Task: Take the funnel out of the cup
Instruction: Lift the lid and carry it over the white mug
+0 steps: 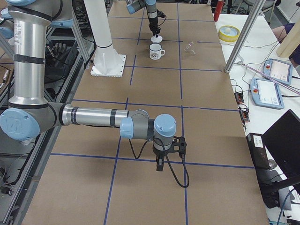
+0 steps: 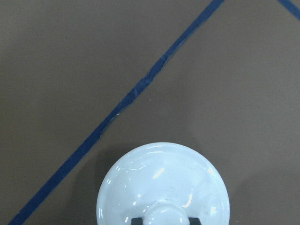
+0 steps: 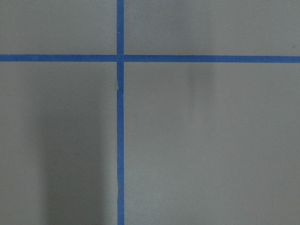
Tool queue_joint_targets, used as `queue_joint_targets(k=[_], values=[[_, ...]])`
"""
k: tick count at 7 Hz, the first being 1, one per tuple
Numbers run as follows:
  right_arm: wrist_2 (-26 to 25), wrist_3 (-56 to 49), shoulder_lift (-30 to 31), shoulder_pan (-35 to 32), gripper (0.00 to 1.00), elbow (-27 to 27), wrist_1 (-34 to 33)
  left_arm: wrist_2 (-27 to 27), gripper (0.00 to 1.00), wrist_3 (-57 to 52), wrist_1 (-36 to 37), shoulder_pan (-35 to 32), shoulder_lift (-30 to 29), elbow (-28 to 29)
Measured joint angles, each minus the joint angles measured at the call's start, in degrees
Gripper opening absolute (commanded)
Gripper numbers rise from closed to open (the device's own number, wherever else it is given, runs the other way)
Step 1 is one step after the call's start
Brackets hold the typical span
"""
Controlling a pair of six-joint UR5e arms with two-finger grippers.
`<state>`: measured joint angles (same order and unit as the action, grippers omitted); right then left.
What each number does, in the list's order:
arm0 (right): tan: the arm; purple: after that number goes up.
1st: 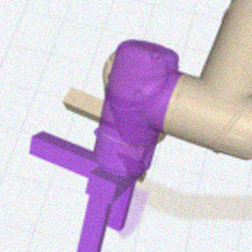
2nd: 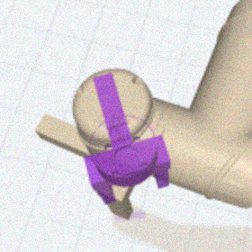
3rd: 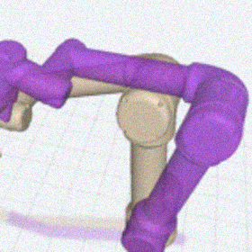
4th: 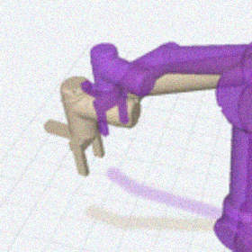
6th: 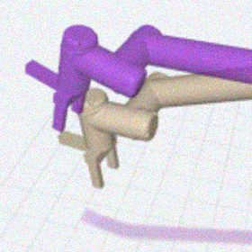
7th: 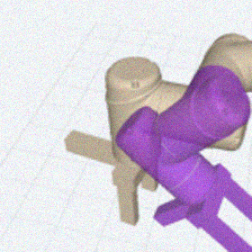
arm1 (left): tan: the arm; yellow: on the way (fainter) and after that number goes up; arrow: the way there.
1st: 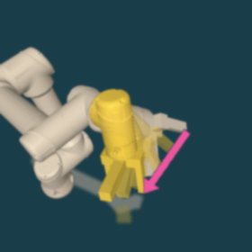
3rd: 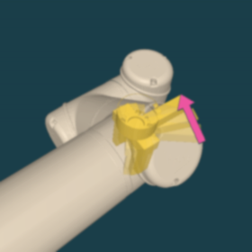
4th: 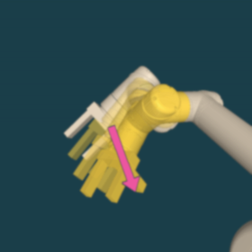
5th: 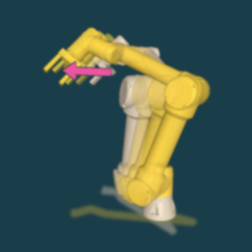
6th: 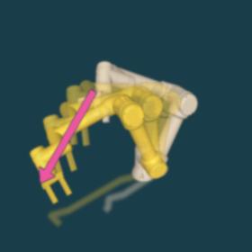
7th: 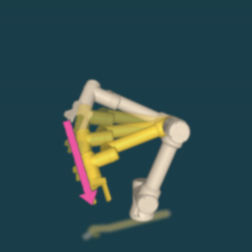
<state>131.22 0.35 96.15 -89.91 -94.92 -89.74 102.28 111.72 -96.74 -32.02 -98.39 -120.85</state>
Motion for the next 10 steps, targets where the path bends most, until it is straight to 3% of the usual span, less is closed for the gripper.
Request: queue_joint_targets(k=[2,4,7,10], values=[[0.0,0.0,0.0,0.0,1.0,0.01,0.0,0.1,0.0,-0.01,11.83,-1.92,-6.88,-3.4],[0.0,0.0,0.0,0.0,1.0,0.02,0.0,0.42,0.0,0.21,22.32,-1.62,-16.21,-2.37],[0.0,0.0,0.0,0.0,1.0,0.0,0.0,0.69,0.0,0.9,26.73,1.28,-23.97,2.84],[0.0,0.0,0.0,0.0,1.0,0.0,0.0,0.51,0.0,0.7,27.22,2.87,-27.57,6.5]])
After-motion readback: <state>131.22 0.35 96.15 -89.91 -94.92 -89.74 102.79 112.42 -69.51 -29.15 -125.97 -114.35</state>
